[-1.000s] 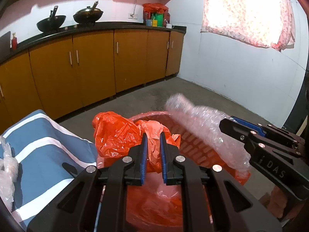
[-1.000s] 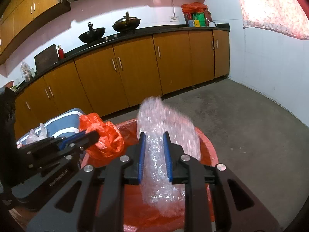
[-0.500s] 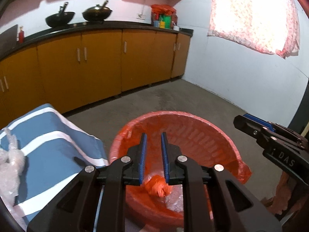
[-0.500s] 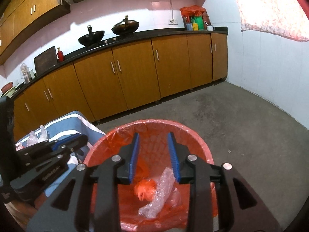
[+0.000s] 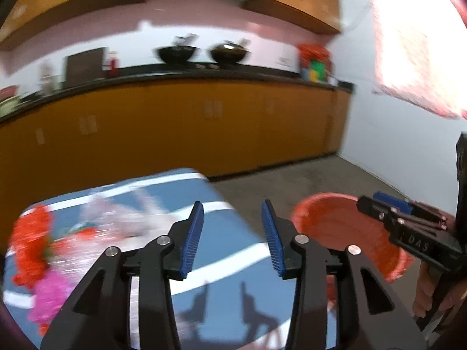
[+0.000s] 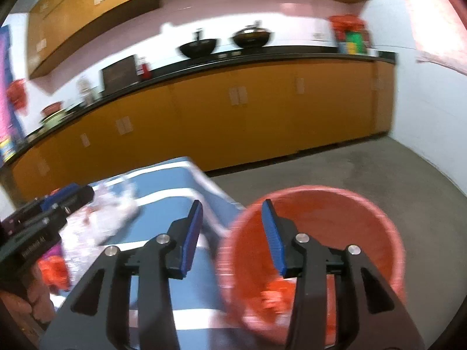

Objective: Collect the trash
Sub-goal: 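Move both open tools back to the pile of bags on the table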

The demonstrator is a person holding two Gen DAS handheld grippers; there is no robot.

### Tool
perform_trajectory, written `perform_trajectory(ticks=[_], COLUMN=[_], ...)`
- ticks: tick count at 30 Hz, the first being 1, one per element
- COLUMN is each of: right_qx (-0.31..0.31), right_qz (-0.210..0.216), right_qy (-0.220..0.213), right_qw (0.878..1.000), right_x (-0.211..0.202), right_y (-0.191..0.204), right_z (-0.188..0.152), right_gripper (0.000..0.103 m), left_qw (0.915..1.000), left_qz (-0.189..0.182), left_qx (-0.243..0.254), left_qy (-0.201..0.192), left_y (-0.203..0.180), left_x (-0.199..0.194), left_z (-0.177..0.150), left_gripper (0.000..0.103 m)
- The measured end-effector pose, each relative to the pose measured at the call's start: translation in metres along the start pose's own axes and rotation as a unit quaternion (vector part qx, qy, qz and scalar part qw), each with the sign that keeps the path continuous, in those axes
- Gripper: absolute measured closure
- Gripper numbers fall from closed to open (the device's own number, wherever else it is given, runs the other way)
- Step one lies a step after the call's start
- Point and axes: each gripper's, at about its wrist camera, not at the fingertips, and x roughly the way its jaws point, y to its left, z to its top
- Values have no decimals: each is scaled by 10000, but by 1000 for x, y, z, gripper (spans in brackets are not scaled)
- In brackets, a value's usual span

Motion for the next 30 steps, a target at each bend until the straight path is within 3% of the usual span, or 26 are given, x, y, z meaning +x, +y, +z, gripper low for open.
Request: perform_trajectory(ticks=[5, 12, 17, 23, 26, 30], right_qx=[-333, -739, -1001, -1279, -1332, -1322], right_qz=[733, 1550, 1700, 1480, 1458, 1597], right_qy=[203, 632, 887, 1125, 1346, 1263], right_qw=[9965, 9831, 9763, 9742, 9710, 9701], right_x=[17, 44, 59, 79, 88, 77], right_y=[72, 168, 210, 231, 231, 226], right_z=[-6, -24, -38, -54, -59, -58], right_gripper=[54, 52, 51, 51, 84, 92], left_qw=[9942, 9730, 9635, 9606, 9610, 9623], left_qz=[991, 2066, 2397, 2476, 2461, 2449], left_qx=[-393, -1022, -1175, -1241, -1228, -1130], left_qy=[-133, 151, 224, 254, 281, 340], left_y=[67, 147, 172, 202, 212, 215], left_x=[-37, -62, -68, -71, -67, -60], left_z=[-17, -52, -61, -68, -69, -68], left_gripper=[51, 49, 49, 45, 43, 42])
